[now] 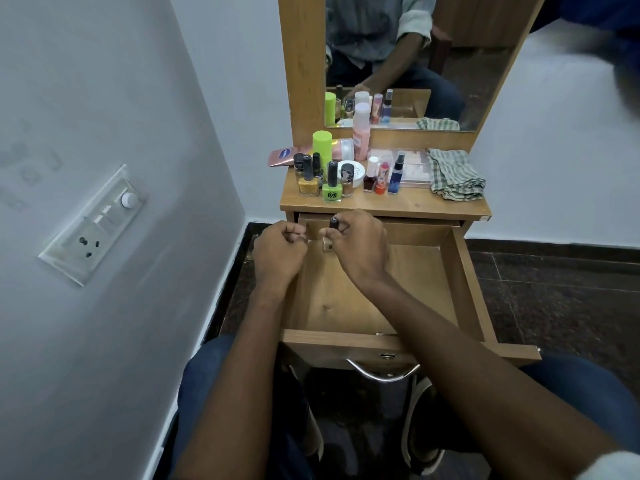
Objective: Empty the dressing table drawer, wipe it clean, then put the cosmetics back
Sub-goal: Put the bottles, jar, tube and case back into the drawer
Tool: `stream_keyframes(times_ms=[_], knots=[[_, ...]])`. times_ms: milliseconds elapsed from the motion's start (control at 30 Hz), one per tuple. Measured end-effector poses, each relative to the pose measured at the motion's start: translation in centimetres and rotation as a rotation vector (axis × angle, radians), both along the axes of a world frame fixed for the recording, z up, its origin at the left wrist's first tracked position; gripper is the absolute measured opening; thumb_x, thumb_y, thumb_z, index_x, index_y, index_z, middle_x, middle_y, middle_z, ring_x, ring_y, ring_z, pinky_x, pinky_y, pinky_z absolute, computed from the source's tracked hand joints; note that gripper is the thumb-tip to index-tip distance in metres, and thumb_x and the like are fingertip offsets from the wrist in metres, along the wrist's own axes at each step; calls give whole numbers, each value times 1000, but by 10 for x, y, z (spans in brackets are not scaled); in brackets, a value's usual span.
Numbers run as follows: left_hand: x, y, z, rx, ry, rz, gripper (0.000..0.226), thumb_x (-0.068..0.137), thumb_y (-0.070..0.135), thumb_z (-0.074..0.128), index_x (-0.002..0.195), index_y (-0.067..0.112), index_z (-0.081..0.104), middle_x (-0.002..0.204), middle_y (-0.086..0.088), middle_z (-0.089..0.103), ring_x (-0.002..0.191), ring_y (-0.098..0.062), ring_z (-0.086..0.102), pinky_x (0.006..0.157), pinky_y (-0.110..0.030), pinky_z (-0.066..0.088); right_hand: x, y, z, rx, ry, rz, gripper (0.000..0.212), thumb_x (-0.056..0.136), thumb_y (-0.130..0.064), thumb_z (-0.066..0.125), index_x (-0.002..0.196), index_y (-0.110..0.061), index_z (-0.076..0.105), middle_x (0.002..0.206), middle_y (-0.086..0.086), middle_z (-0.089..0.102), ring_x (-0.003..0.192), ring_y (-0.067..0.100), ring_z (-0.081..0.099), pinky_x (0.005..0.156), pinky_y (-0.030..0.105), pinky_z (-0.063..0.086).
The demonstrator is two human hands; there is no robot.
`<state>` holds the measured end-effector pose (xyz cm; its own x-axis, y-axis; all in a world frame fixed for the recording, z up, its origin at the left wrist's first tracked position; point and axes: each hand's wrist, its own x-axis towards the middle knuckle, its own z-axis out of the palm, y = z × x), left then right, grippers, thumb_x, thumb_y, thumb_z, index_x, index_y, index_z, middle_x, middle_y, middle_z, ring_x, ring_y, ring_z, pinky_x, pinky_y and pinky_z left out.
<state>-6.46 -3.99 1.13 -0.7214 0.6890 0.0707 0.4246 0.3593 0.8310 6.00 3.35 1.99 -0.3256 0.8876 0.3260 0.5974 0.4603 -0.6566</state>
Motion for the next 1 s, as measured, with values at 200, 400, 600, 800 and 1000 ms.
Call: stream_keyframes(times_ms=[200,400,600,800,1000], knots=[[-11,7,-5,-83,-72,-38,18,93,12,67,105,20,78,92,11,72,86,-11,70,88,-38,62,-20,-2,-15,-92,-132,-37,11,88,-34,81,86,-25,77,76,-8,70,74,13,64,60,26,40],[-19,6,-4,-206,-99,-105,18,97,30,71,110,18,68,96,3,73,57,-6,68,59,-22,49,-20,2,-26,-178,-176,15,4,89,-22,80,93,-21,78,87,-1,74,84,18,68,63,27,45],[-23,4,0,-245,-143,-183,15,98,33,71,99,19,76,84,4,75,43,-2,61,59,-25,45,-28,4,-30,-169,-237,38,11,90,-26,81,86,-19,73,83,0,70,81,18,68,61,28,47],[-26,3,2,-220,-153,-199,16,98,29,72,90,15,76,75,1,72,45,-6,62,62,-25,51,-35,5,-26,-142,-274,29,13,97,-27,72,99,-14,70,91,5,68,82,20,63,62,29,40],[-27,3,3,-236,-147,-218,14,96,28,77,91,16,72,76,2,72,43,-4,61,59,-24,51,-35,6,-25,-137,-279,24,16,98,-26,70,104,-11,70,94,8,69,82,21,60,63,30,40]])
